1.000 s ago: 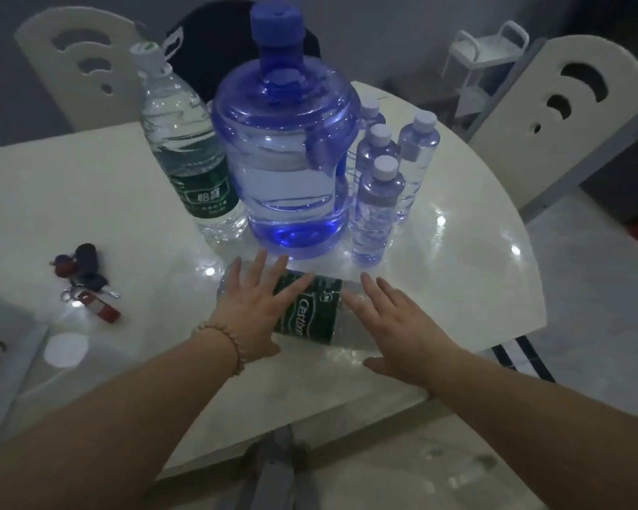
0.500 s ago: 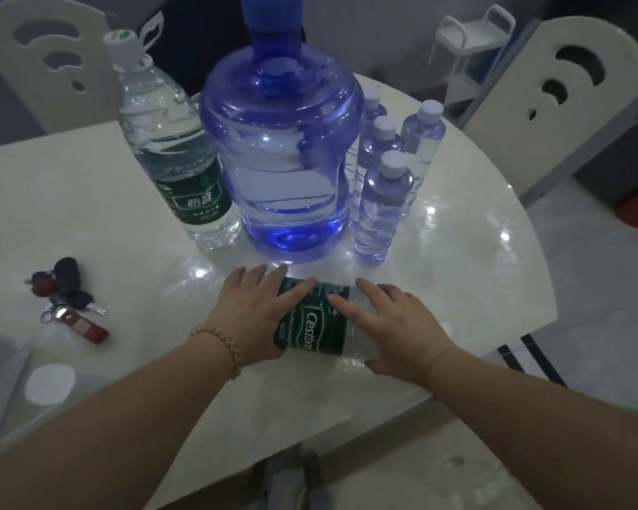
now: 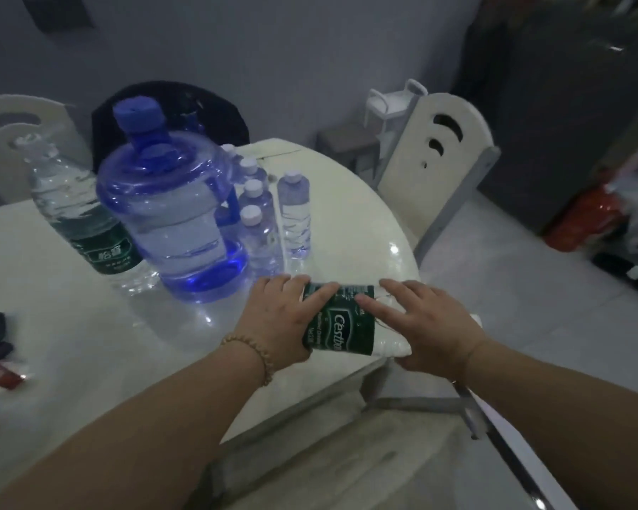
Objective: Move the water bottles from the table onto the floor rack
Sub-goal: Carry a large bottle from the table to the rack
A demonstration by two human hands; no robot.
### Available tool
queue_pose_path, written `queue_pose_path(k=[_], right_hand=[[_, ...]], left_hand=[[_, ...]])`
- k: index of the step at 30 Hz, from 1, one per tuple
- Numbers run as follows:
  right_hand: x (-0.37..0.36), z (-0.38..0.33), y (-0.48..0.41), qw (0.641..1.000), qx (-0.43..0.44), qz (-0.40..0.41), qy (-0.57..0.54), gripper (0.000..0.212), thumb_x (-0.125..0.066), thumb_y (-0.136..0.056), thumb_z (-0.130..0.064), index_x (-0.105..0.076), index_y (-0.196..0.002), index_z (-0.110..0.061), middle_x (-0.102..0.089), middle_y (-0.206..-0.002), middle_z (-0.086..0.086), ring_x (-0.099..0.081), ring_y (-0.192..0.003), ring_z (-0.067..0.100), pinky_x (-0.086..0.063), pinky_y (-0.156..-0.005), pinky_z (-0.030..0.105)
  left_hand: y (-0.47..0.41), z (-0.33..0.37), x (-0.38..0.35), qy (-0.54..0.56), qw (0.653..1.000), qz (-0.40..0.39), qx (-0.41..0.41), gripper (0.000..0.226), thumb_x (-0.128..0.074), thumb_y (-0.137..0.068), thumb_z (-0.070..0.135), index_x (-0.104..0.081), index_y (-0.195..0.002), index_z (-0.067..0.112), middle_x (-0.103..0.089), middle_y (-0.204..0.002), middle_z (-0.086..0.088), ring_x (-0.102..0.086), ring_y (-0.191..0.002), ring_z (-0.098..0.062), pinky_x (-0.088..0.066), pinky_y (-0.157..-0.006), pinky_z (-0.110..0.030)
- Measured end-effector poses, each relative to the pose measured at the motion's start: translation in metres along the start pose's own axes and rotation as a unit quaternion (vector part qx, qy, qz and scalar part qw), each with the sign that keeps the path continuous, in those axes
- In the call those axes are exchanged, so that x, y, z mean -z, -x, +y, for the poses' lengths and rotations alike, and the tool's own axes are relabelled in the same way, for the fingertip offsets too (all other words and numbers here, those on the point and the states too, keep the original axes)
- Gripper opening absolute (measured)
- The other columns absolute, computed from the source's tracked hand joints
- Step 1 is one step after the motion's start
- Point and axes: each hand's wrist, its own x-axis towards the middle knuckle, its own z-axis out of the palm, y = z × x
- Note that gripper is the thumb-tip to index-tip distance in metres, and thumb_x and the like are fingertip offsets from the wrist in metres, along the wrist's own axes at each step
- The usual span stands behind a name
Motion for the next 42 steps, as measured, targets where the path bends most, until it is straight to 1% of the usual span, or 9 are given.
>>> queue_pose_path(k=[3, 8, 14, 16, 22, 28, 33, 37, 42], right_hand=[[0.007, 0.061, 0.055, 1.000, -0.020, 0.017, 0.009, 0.117, -0.076, -0.062, -0.053, 0.002, -0.147, -0.037, -0.036, -0.144, 0.017, -0.044, -0.118, 0.035, -0.047, -0.091, 0.048], [0.010, 0.169, 0.156, 0.997, -0.069, 0.030, -0.001, 0.115, -0.083, -0.051, -0.052, -0.022, -0.146, -0.030, -0.050, -0.131, 0.018, -0.056, -0.106, 0.035, -0.053, -0.081, 0.045], [0.003, 0.282, 0.247, 0.995, -0.101, -0.009, 0.004, 0.119, -0.077, -0.056, -0.056, -0.005, -0.148, -0.035, -0.045, -0.138, 0.016, -0.051, -0.115, 0.033, -0.050, -0.087, 0.045], [-0.001, 0.311, 0.257, 0.994, -0.113, -0.009, -0.001, 0.122, -0.080, -0.051, -0.055, -0.010, -0.149, -0.034, -0.047, -0.136, 0.016, -0.054, -0.111, 0.033, -0.052, -0.083, 0.045], [-0.022, 0.394, 0.247, 0.990, -0.141, -0.011, -0.016, 0.129, -0.084, -0.047, -0.049, -0.006, -0.149, -0.034, -0.050, -0.134, 0.016, -0.055, -0.108, 0.033, -0.052, -0.081, 0.044], [-0.044, 0.502, 0.198, 0.984, -0.173, -0.031, -0.013, 0.124, -0.084, -0.043, -0.050, -0.020, -0.147, -0.031, -0.053, -0.130, 0.015, -0.058, -0.104, 0.032, -0.054, -0.076, 0.042], [-0.053, 0.598, 0.136, 0.980, -0.192, -0.032, -0.032, 0.114, -0.083, -0.050, -0.046, -0.023, -0.146, -0.029, -0.053, -0.130, 0.018, -0.058, -0.105, 0.036, -0.055, -0.076, 0.045], [-0.055, 0.663, 0.083, 0.979, -0.200, -0.015, -0.040, 0.107, -0.084, -0.047, -0.043, -0.036, -0.142, -0.025, -0.056, -0.125, 0.020, -0.060, -0.098, 0.037, -0.056, -0.068, 0.045], [-0.077, 0.745, 0.010, 0.981, -0.187, -0.013, -0.055, 0.106, -0.083, -0.045, -0.043, -0.041, -0.140, -0.025, -0.057, -0.125, 0.018, -0.060, -0.097, 0.036, -0.056, -0.066, 0.042]], left_hand=[[-0.050, 0.065, 0.022, -0.012, 1.000, 0.022, -0.016, 0.094, -0.073, -0.058, 0.050, -0.024, -0.137, 0.036, -0.055, -0.119, -0.009, -0.052, -0.102, -0.028, -0.041, -0.088, -0.044], [-0.133, 0.192, 0.038, -0.014, 0.998, 0.038, -0.045, 0.094, -0.071, -0.059, 0.057, -0.023, -0.138, 0.037, -0.053, -0.122, -0.007, -0.050, -0.105, -0.027, -0.038, -0.091, -0.044], [-0.221, 0.311, 0.042, 0.004, 0.996, 0.027, -0.085, 0.099, -0.071, -0.060, 0.058, -0.016, -0.141, 0.039, -0.048, -0.128, -0.006, -0.046, -0.112, -0.027, -0.035, -0.096, -0.046], [-0.248, 0.330, 0.042, 0.007, 0.995, 0.030, -0.092, 0.099, -0.070, -0.061, 0.059, -0.015, -0.141, 0.039, -0.048, -0.129, -0.006, -0.046, -0.113, -0.027, -0.034, -0.098, -0.046], [-0.340, 0.352, 0.034, 0.000, 0.994, 0.015, -0.108, 0.101, -0.071, -0.061, 0.060, -0.012, -0.140, 0.040, -0.046, -0.132, -0.008, -0.044, -0.116, -0.030, -0.034, -0.099, -0.049], [-0.468, 0.352, 0.000, 0.011, 0.992, 0.005, -0.123, 0.101, -0.074, -0.064, 0.055, -0.008, -0.139, 0.041, -0.043, -0.134, -0.008, -0.041, -0.118, -0.029, -0.031, -0.101, -0.049], [-0.595, 0.329, -0.013, 0.005, 0.989, -0.001, -0.150, 0.099, -0.074, -0.065, 0.051, -0.010, -0.139, 0.040, -0.043, -0.134, -0.009, -0.041, -0.118, -0.031, -0.032, -0.100, -0.051], [-0.682, 0.305, -0.015, -0.008, 0.987, -0.012, -0.161, 0.100, -0.074, -0.065, 0.050, -0.008, -0.139, 0.040, -0.040, -0.135, -0.009, -0.039, -0.120, -0.031, -0.031, -0.101, -0.053], [-0.777, 0.271, -0.043, -0.020, 0.988, -0.021, -0.152, 0.101, -0.074, -0.066, 0.051, -0.005, -0.139, 0.042, -0.039, -0.138, -0.010, -0.038, -0.123, -0.033, -0.029, -0.103, -0.055]])
